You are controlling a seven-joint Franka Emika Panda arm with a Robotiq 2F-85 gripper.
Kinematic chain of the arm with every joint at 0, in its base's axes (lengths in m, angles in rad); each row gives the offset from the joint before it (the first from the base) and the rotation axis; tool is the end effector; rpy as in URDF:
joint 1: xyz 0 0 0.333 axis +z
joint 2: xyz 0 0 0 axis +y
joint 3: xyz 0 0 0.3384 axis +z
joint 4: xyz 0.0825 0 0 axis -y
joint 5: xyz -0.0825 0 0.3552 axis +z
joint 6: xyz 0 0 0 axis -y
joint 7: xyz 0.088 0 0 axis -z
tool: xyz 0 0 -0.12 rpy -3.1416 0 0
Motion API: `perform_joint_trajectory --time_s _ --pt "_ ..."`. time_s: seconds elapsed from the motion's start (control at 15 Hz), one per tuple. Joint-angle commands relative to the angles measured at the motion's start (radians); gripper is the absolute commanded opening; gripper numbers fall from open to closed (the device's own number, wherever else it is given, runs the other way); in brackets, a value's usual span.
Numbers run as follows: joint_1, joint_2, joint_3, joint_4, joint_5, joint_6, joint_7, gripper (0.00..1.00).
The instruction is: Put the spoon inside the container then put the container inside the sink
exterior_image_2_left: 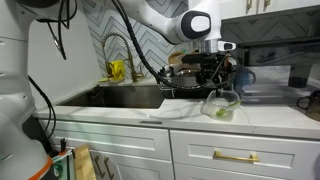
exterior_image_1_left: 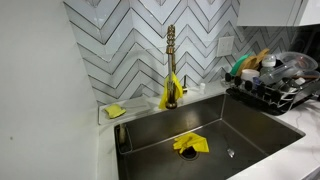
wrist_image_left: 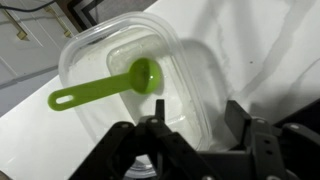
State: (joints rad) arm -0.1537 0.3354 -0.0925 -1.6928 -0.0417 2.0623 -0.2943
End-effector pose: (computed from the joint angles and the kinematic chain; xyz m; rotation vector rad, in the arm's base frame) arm 0.6180 -0.1518 0.4265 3.0651 0.1116 0.0246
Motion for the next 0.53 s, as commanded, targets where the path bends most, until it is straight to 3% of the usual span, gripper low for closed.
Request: perform_joint_trajectory --time_s 0.0,0.27,0.47 --pt "-0.023 -0.014 0.013 -0.063 0.031 0.081 -0.050 0.34" --pt "-0.030 -0.023 0.014 -0.083 0.052 0.084 -0.061 0.03" --pt "-0.033 -0.068 0.009 -0.099 0.061 0.039 -0.055 0.00"
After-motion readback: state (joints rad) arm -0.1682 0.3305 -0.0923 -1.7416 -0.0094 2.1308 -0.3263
